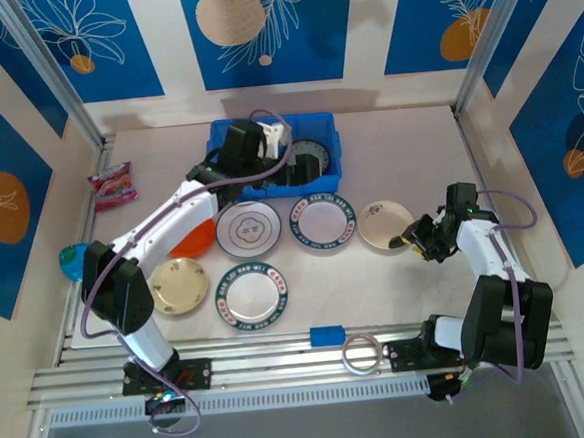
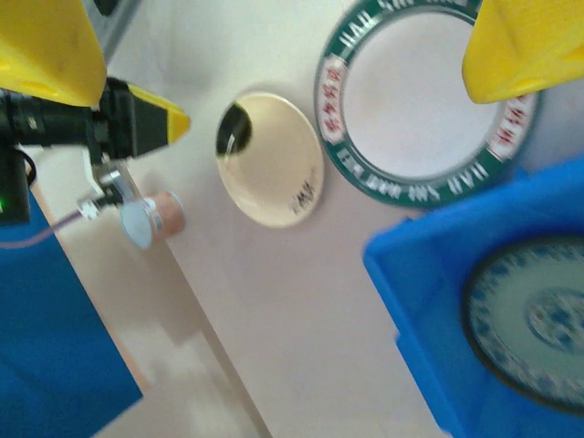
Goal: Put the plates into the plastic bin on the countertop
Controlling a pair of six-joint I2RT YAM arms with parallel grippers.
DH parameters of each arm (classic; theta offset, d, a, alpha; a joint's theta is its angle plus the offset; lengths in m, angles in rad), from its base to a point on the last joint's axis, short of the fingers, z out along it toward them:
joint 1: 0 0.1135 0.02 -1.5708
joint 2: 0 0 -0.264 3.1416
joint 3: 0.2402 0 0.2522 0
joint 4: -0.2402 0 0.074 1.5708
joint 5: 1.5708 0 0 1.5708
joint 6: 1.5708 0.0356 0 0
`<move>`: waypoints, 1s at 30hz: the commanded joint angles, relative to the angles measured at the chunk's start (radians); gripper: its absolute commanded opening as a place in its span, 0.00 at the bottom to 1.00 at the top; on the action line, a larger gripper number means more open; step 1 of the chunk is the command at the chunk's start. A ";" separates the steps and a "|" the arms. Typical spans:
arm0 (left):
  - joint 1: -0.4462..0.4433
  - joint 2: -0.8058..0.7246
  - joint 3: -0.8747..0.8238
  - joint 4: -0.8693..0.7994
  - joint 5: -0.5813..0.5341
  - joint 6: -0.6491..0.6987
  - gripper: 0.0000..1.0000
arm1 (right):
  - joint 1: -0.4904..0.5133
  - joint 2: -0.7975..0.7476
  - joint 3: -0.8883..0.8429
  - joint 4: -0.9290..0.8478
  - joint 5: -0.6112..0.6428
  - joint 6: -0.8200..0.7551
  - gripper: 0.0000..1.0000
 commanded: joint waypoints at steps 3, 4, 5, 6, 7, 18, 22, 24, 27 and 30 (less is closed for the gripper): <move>-0.030 -0.056 -0.100 0.044 0.010 -0.065 1.00 | -0.003 0.042 -0.017 0.029 -0.015 0.003 0.37; -0.030 -0.054 -0.113 0.058 0.015 -0.072 1.00 | -0.002 0.054 -0.018 0.041 -0.013 0.006 0.37; -0.029 -0.051 -0.122 0.066 0.016 -0.077 1.00 | -0.001 0.063 -0.018 0.051 -0.010 0.009 0.37; -0.031 -0.051 -0.132 0.078 0.018 -0.078 1.00 | 0.002 0.074 -0.018 0.065 -0.007 0.012 0.37; -0.030 -0.049 -0.140 0.090 0.020 -0.079 1.00 | 0.006 0.086 -0.013 0.072 -0.007 0.015 0.37; -0.029 -0.013 -0.158 0.148 0.047 -0.106 0.98 | 0.073 0.198 0.018 0.143 0.033 0.045 0.37; -0.029 -0.013 -0.164 0.151 0.039 -0.105 0.98 | 0.075 0.219 0.020 0.160 0.037 0.048 0.37; -0.029 -0.012 -0.166 0.156 0.035 -0.108 0.97 | 0.075 0.229 0.019 0.168 0.039 0.050 0.37; -0.027 -0.007 -0.166 0.157 0.032 -0.109 0.97 | 0.075 0.237 0.018 0.181 0.037 0.057 0.37; -0.027 -0.002 -0.168 0.173 0.042 -0.123 0.97 | 0.074 0.240 0.014 0.199 0.034 0.063 0.36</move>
